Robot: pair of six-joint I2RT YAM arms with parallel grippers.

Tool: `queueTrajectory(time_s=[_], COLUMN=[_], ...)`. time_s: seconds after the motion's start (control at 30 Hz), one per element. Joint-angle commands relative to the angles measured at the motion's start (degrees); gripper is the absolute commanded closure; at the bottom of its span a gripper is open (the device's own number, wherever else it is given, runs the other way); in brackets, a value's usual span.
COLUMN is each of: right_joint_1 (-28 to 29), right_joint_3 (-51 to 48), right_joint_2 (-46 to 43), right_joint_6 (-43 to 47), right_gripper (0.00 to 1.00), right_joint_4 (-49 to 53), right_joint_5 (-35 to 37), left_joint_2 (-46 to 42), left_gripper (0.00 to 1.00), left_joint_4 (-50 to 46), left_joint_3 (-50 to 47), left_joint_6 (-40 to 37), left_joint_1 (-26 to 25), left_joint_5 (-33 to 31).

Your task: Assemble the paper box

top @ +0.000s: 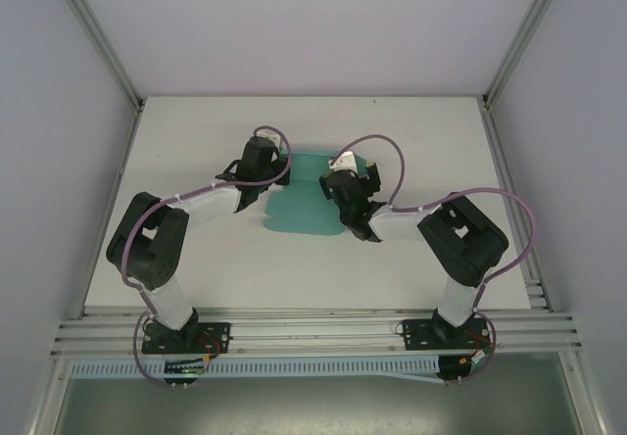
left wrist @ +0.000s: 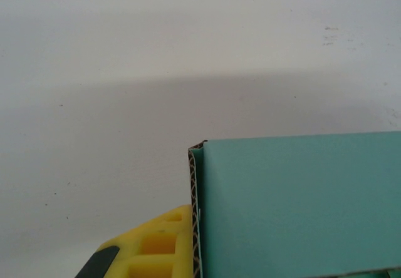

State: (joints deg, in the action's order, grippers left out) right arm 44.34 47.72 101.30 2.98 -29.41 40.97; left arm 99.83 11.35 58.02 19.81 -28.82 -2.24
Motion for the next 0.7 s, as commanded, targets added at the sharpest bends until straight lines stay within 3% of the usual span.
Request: queueTrajectory(time_s=[0.0, 0.17, 0.33, 0.43, 0.53, 0.67], right_joint_1=[0.4, 0.4, 0.2, -1.5, -8.3, -22.4], right_joint_3=[-0.8, -3.7, -6.8, -10.5, -12.7, -12.3], right_joint_2=[-2.3, -10.9, -24.7, -34.6, -42.8, -46.5], right_joint_6=[1.2, -0.9, -7.2, -10.0, -13.5, -16.9], right_gripper=[0.01, 0.01, 0.01, 0.01, 0.01, 0.01], right_joint_4=[-2.7, 5.1, 20.9, 25.9, 31.0, 36.0], right_joint_5=[4.7, 1.4, 2.8, -0.5, -7.9, -20.1], left_joint_2=[-0.4, 0.4, 0.2, 0.2, -0.2, -0.8], left_gripper=[1.0, 1.0, 1.0, 1.0, 1.0, 1.0], left_joint_4=[1.6, -0.9, 0.8, 1.3, 2.6, 4.2], left_joint_3=[1.1, 2.1, 1.5, 1.4, 0.9, -0.1], left_joint_6=[2.2, 2.6, 1.7, 1.1, 0.3, -0.2], left_joint_1=[-1.7, -1.7, -1.7, -1.8, -1.7, -1.7], left_joint_5=[5.4, 2.5, 2.5, 2.3, 2.9, 3.9])
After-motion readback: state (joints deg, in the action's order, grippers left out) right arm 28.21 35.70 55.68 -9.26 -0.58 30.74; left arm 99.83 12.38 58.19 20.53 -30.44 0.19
